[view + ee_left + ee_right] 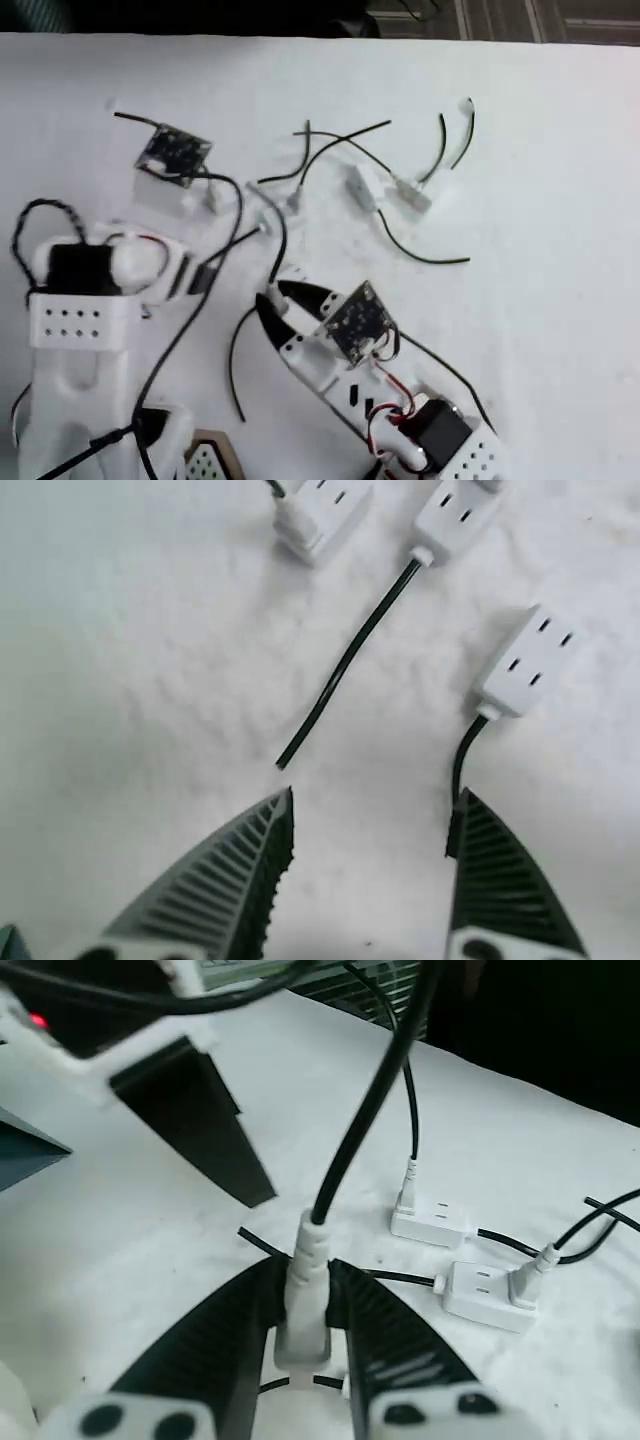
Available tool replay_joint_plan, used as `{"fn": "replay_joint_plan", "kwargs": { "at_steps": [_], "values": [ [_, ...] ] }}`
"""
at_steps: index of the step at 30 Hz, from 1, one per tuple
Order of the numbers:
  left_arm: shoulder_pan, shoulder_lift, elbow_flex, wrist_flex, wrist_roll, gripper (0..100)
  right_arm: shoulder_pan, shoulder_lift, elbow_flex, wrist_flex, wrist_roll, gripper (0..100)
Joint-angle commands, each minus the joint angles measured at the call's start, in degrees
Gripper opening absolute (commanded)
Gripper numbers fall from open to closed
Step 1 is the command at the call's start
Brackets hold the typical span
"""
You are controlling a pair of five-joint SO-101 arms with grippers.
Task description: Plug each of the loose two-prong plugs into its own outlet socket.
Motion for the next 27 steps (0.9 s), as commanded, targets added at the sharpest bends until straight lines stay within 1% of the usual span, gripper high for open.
{"fn": "replay_joint_plan", "kwargs": {
  "at_steps": [1,4,10,13,16,18,20,25,27],
  "values": [
    [6.3,-1.2,-4.3,-1.0,6.5,26,-0.9,-0.4,0.4,-1.5,-0.3,1.7],
    [11.0,-1.2,-5.5,-1.1,8.6,26,-1.0,-0.4,1.1,-1.5,-0.3,1.7],
    [20.7,-1.2,-5.3,0.3,9.1,26,-1.0,-0.4,1.3,-1.5,-0.3,1.7],
    [23.6,-1.2,-5.5,2.2,9.1,26,-0.7,-0.4,1.3,-1.5,-0.3,1.7],
    [23.6,-1.2,-5.8,2.5,9.1,26,-0.7,-0.4,1.4,-1.5,-0.3,1.7],
    [21.1,-1.2,-5.9,2.3,9.1,26,-0.6,-0.4,1.4,-1.5,-0.3,1.7],
    [17.1,-1.2,-6.0,1.4,8.8,26,0.5,-0.4,1.4,-1.5,-0.3,1.7],
    [0.6,-1.2,-5.3,-0.4,8.7,26,8.4,0.1,1.4,-1.5,0.3,1.6],
    [-6.1,-0.8,-4.3,-0.6,8.6,26,9.5,0.1,1.7,-1.5,0.4,1.6]
  ]
}}
